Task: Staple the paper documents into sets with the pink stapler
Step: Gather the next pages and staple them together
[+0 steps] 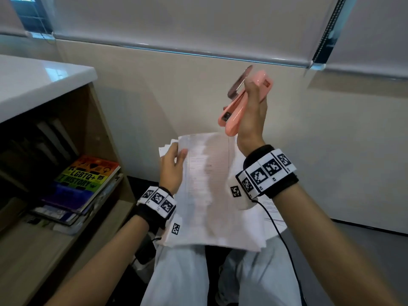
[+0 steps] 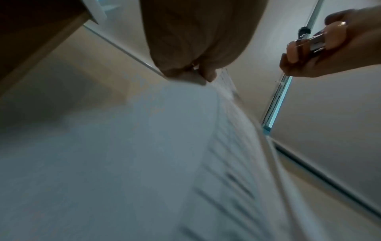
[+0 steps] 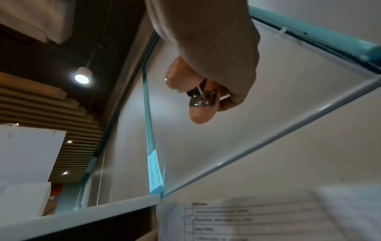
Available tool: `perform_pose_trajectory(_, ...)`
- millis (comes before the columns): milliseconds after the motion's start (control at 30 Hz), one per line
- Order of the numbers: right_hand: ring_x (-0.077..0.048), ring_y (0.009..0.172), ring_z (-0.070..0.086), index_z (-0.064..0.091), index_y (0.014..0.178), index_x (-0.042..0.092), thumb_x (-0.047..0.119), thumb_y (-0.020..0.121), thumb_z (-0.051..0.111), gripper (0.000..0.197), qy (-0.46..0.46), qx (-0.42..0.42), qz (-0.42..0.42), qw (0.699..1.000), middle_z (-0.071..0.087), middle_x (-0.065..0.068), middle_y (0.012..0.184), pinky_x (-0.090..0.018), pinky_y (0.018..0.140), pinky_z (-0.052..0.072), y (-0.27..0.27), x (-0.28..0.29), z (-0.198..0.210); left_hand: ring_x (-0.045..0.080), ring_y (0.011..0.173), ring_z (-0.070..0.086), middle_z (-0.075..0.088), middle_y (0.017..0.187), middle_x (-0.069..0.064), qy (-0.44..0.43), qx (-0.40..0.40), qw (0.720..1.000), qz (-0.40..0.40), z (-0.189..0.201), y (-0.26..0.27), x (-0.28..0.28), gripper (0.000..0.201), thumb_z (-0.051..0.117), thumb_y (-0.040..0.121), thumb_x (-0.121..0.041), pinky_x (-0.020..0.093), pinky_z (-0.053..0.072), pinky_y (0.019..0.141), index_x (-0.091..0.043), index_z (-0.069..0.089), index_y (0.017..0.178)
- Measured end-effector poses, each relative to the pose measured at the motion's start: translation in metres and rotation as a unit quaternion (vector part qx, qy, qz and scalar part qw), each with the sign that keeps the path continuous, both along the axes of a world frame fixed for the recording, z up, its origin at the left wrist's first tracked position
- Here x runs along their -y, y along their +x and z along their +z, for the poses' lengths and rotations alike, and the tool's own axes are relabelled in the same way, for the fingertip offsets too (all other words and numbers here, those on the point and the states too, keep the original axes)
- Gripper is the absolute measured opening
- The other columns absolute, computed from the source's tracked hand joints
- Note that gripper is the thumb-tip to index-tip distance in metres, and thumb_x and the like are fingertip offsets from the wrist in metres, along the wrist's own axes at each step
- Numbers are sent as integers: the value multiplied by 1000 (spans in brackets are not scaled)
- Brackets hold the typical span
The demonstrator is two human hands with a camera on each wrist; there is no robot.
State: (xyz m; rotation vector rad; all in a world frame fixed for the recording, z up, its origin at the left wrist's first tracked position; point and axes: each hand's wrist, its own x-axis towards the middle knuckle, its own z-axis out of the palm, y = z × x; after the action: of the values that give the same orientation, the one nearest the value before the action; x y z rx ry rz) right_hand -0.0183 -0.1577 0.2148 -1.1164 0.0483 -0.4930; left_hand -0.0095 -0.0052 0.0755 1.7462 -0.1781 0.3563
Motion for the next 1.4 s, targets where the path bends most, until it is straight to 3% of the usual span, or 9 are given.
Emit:
perform_pose_trajectory(200, -25, 71, 55, 57, 78, 22, 33, 76, 63, 13, -31, -40, -75, 996, 59, -6, 78, -40, 64, 49, 9, -14, -13, 19, 89, 67, 70, 95, 2, -10, 6, 1000, -25, 4, -15, 15, 21, 50, 97, -25, 45, 57, 77, -9, 62, 102)
perform_pose_trajectory(367, -28, 62, 57, 57, 70, 20, 32, 72, 63, 13, -64, -34, -126, 989, 61, -6, 70, -49, 59, 55, 20, -28, -24, 36, 80, 62, 66, 86, 14, -10, 28, 998, -46, 7, -23, 24, 30, 50, 97, -34, 53, 51, 69, -6, 60, 92)
perform_pose_trajectory(567, -16, 55, 54, 56, 67, 17, 32, 81, 63, 22, -167, -48, -149, 973, 57, 4, 59, -30, 55, 48, 28, -31, -40, 21, 66, 43, 53, 80, 30, -25, 3, 999, -38, 10, -20, 28, 43, 46, 98, -35, 39, 39, 61, 5, 52, 83)
perform_pose_trajectory(767, -12, 52, 50, 58, 66, 16, 37, 85, 61, 28, -241, -63, -160, 955, 55, 7, 57, -23, 52, 40, 32, -32, -47, 19, 62, 40, 49, 69, 23, -1, 11, 1000, -21, 12, -17, 30, 46, 44, 97, -38, 41, 37, 56, 5, 47, 79)
perform_pose_trajectory(933, -13, 48, 46, 54, 54, 15, 33, 80, 61, 32, -226, -82, -129, 962, 52, 7, 50, -25, 53, 39, 34, -35, -45, 4, 49, 24, 31, 57, -6, 33, 12, 999, -8, 13, -19, 33, 38, 43, 100, -27, 18, 23, 48, -11, 40, 66)
perform_pose_trajectory(1067, -16, 52, 50, 61, 61, 5, 40, 73, 56, 37, -217, -81, -120, 965, 59, -2, 57, -29, 55, 42, 38, -36, -50, 4, 49, 24, 32, 55, -9, 46, 6, 999, -17, 12, -20, 34, 39, 42, 101, -31, 18, 22, 48, -17, 41, 64)
perform_pose_trajectory(1167, -17, 56, 56, 58, 60, 15, 38, 77, 58, 28, -227, -92, -115, 963, 59, 2, 57, -31, 59, 49, 35, -29, -47, 7, 55, 27, 35, 60, 1, 43, 11, 999, -14, 9, -15, 31, 42, 42, 101, -29, 23, 25, 53, -2, 43, 69)
perform_pose_trajectory(1300, -22, 76, 65, 63, 70, 17, 42, 74, 60, 25, -192, -110, -136, 966, 64, 6, 65, -43, 86, 54, 30, 1, -29, 16, 61, 31, 39, 65, 7, 30, 3, 999, -16, 1, -6, 18, 43, 41, 101, -31, 31, 28, 57, 4, 41, 76)
perform_pose_trajectory(1400, -26, 99, 63, 64, 110, 11, 57, 61, 58, 68, -158, -100, -123, 975, 70, -4, 96, -40, 91, 50, 17, 42, -28, 19, 65, 40, 49, 71, 10, 6, -6, 1000, -17, -4, 1, 8, 43, 41, 100, -34, 35, 36, 60, 3, 47, 81)
